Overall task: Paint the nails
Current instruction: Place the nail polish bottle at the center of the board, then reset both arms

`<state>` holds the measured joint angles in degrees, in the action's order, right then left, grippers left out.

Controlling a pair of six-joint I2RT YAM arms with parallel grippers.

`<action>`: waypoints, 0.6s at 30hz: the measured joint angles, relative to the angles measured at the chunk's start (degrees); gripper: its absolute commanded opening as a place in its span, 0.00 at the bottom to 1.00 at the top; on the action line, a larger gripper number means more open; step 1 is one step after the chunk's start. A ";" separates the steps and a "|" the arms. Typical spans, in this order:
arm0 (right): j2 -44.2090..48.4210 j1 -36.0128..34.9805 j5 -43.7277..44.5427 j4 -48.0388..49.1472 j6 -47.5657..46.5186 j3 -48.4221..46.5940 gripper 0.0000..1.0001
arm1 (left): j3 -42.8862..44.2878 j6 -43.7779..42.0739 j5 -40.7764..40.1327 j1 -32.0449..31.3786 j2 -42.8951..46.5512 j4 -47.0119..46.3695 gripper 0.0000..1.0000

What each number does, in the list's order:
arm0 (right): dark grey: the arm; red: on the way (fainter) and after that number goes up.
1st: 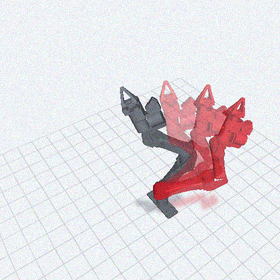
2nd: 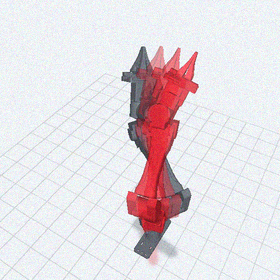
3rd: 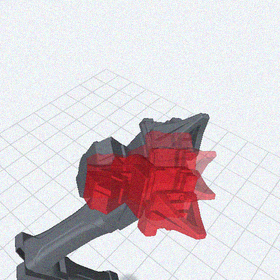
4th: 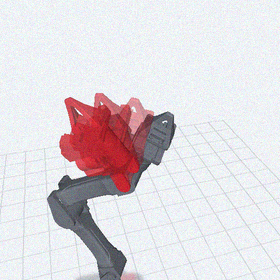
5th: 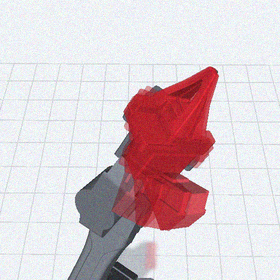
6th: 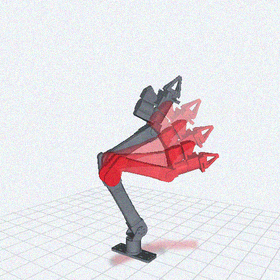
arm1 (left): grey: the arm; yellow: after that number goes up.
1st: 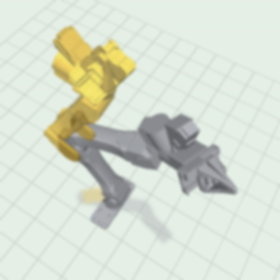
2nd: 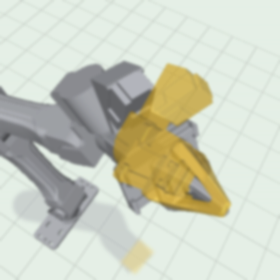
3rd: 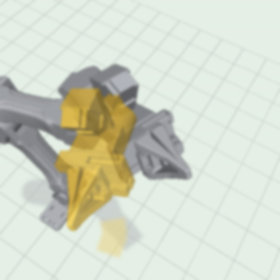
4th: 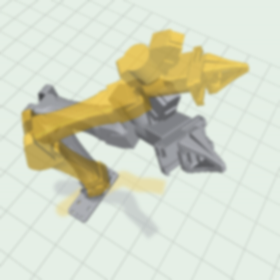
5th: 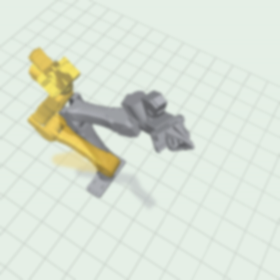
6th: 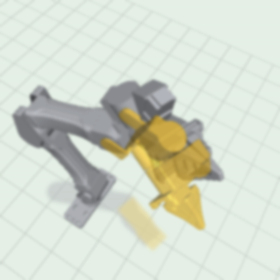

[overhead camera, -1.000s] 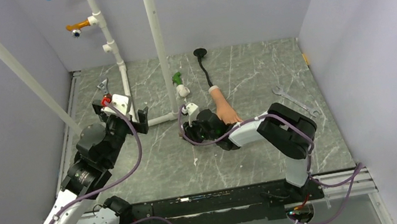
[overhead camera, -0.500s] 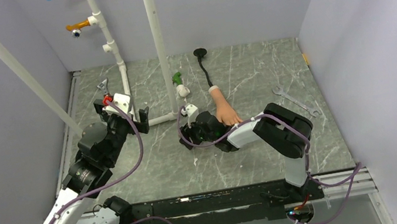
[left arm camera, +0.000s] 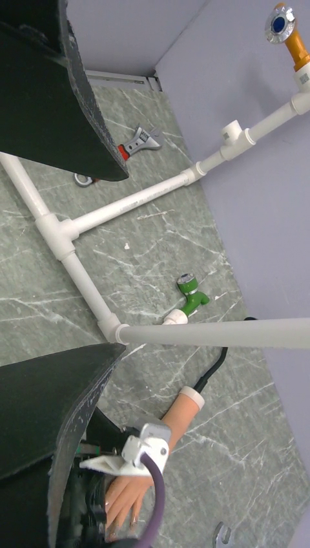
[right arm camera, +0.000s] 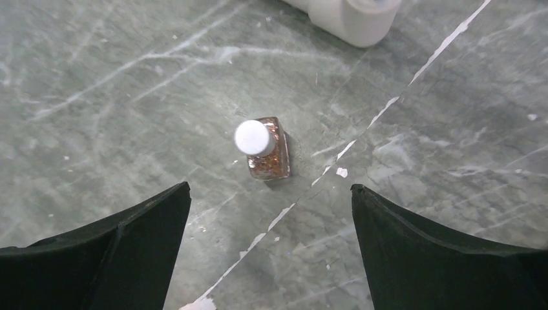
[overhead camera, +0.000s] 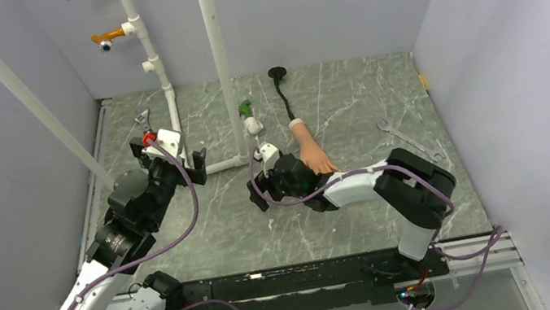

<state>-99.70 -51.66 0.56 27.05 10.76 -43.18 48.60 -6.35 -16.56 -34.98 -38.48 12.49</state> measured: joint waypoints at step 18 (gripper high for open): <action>34.10 -1.31 8.35 -12.90 -0.04 5.57 1.00 | 0.00 -0.04 0.39 0.02 0.02 -0.02 0.99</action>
<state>-65.60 -52.97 8.91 14.15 10.72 -37.60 48.60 -6.39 -16.16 -34.96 -38.46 12.47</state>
